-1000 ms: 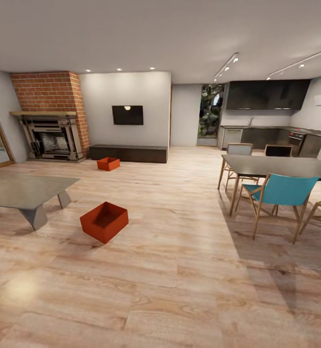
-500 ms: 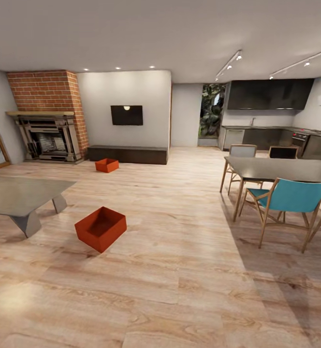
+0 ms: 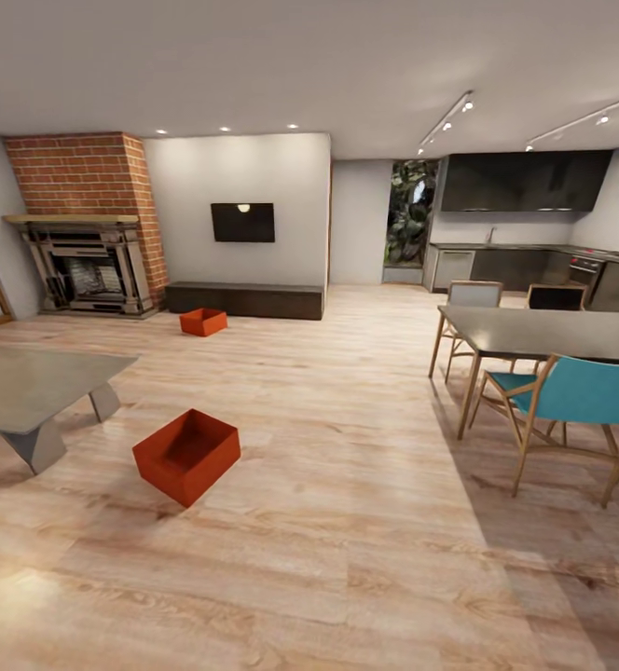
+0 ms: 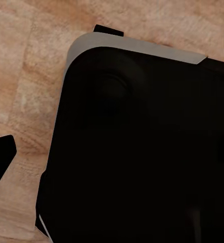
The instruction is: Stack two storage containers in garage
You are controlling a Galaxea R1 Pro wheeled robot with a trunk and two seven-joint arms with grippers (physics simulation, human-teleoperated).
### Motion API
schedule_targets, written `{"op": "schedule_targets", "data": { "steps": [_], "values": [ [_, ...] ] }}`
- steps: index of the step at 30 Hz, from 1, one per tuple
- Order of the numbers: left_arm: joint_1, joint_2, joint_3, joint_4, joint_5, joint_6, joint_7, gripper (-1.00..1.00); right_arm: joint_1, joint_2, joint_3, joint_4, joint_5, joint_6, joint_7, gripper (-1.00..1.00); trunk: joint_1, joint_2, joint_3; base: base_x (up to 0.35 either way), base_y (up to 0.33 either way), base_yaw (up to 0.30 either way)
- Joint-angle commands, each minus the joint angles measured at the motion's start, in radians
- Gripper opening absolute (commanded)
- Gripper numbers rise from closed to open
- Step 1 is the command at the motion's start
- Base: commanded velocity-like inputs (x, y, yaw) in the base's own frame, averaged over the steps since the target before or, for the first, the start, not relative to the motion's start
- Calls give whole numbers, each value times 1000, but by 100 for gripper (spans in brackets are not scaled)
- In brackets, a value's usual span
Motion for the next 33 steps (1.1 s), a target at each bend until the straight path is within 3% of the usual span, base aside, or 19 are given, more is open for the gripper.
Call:
{"op": "schedule_targets", "data": {
  "steps": [1,33],
  "values": [
    [0,0,-1,-1,5,-1,1,100,-1,0,2,2,3,-5,-3,100,1,0,-1,321,0,0],
    [0,0,-3,0,5,0,1,100,-1,-5,3,2,2,-5,0,100,1,0,-1,321,0,0]
  ]
}}
